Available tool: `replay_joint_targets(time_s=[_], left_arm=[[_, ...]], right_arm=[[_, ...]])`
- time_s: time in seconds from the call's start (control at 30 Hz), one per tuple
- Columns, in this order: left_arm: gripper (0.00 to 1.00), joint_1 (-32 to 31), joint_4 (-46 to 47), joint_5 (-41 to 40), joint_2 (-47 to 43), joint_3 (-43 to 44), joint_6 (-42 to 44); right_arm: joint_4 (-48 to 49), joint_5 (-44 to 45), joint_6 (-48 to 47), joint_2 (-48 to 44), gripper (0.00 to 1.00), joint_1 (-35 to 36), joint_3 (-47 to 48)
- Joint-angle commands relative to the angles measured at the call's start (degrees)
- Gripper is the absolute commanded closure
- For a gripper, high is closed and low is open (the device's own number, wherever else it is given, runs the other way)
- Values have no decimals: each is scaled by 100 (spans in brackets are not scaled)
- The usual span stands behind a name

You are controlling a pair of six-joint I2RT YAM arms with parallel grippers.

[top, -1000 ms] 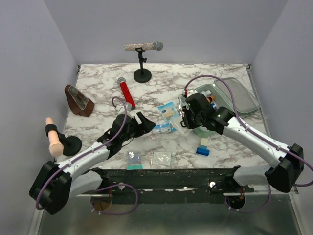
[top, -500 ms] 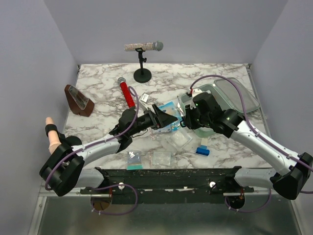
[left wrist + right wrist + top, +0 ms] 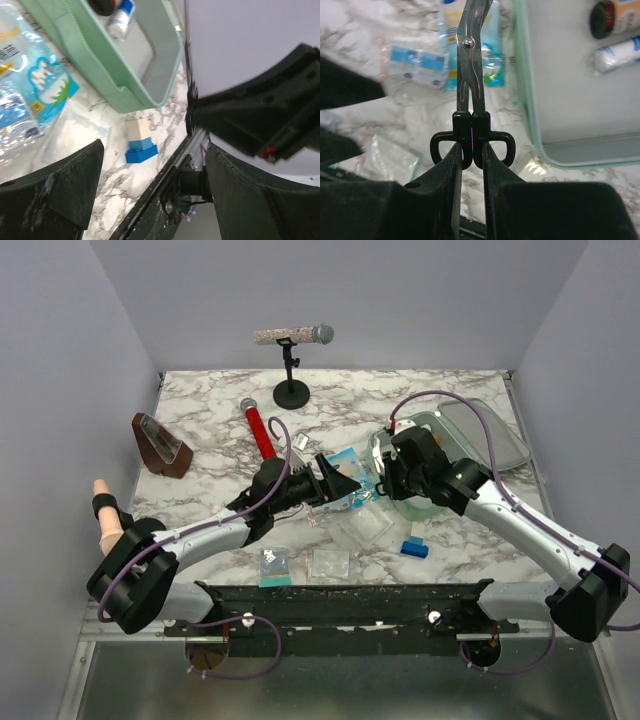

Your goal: Organize the medicine kit

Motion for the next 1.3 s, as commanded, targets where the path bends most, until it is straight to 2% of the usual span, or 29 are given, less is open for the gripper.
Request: replay_joint_targets(time_s=[0.0,0.1,0.2,0.3,0.37,0.53,0.7,0.97,1.27], left_arm=[[11,78,-942,-464,-35,16,228],[11,166,-943,-525,-158,-213,175],[11,210,-978,-561,-255,-310,158],[11,237,-978,-491,-255,-301,175],[11,228,-952,-447,-247,-310,158],[11,237,-969,-446,-334,-380,140],[12,237,-969,-473,-422,-486,87],[11,263,-1031,-605,-739,-750,122],[11,263,-1101,-587,-721,-785,131]], right_arm=[[-297,682,84,481,90,-881,-26],[-26,1147,103,500,87,-1366,-175],[764,1448,-624,342,87,-1376,-526],[1056,1632,-1056,350,90,-1393,-502],[1030,1563,-1407,612,98,-1411,-291],[907,1080,-2085,1351,99,-1420,87],[880,1026,-2217,2186,99,-1420,132],[1408,1017,-2341,2064,99,-1420,-378],[1399,1088,-2156,2574,97,-1420,-325]])
